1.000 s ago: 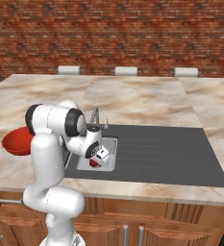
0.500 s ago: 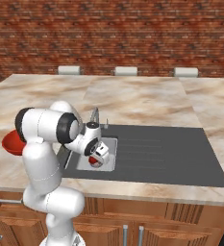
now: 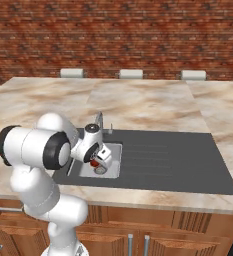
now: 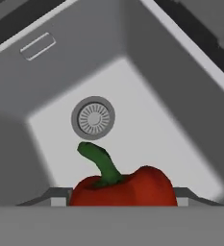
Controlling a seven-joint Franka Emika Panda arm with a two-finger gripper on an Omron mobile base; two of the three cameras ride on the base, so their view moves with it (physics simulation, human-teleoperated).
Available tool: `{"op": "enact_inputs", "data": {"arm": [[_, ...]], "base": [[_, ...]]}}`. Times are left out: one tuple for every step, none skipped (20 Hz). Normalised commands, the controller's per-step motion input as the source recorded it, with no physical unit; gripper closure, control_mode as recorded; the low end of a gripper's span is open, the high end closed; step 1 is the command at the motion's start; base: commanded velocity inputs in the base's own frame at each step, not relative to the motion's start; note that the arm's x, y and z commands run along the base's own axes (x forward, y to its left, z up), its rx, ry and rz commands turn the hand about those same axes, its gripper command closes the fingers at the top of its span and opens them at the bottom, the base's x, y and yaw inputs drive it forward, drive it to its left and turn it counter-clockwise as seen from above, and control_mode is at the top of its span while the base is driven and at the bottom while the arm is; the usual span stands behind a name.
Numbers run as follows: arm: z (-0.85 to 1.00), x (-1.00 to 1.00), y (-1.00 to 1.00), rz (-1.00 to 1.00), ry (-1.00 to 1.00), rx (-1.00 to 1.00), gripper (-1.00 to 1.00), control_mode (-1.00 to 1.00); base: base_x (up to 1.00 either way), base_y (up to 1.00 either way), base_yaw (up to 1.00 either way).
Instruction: Pick the mangos from the cabinet and place them in one bowl. Pick the bell pepper from the sink and place it in the other bowl.
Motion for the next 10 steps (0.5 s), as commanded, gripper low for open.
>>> {"op": "enact_inputs", "data": {"arm": [[0.62, -0.13, 0.0, 0.0, -0.03, 0.0, 1.0, -1.0], [0.66, -0.07, 0.0, 0.0, -0.01, 0.0, 1.0, -1.0], [0.65, -0.09, 0.03, 0.0, 0.0, 0.0, 1.0, -1.0], [0.43, 0.0, 0.24, -0.04, 0.0, 0.0, 1.0, -1.0], [0.36, 0.0, 0.29, -0.05, 0.03, 0.0, 1.0, -1.0], [0.44, 0.0, 0.26, -0.06, 0.05, 0.0, 1.0, -1.0], [0.6, -0.06, 0.15, -0.05, 0.04, 0.0, 1.0, -1.0], [0.71, -0.04, 0.11, 0.0, 0.04, 0.0, 1.0, -1.0], [0.72, -0.05, 0.18, 0.03, 0.05, 0.0, 1.0, -1.0], [0.66, -0.17, 0.05, 0.04, 0.05, 0.0, 1.0, -1.0]], "base": [[0.0, 0.0, 0.0], [0.0, 0.0, 0.0], [0.0, 0.0, 0.0], [0.0, 0.0, 0.0], [0.0, 0.0, 0.0], [0.0, 0.0, 0.0], [0.0, 0.0, 0.0], [0.0, 0.0, 0.0], [0.0, 0.0, 0.0], [0.0, 0.0, 0.0]]}}
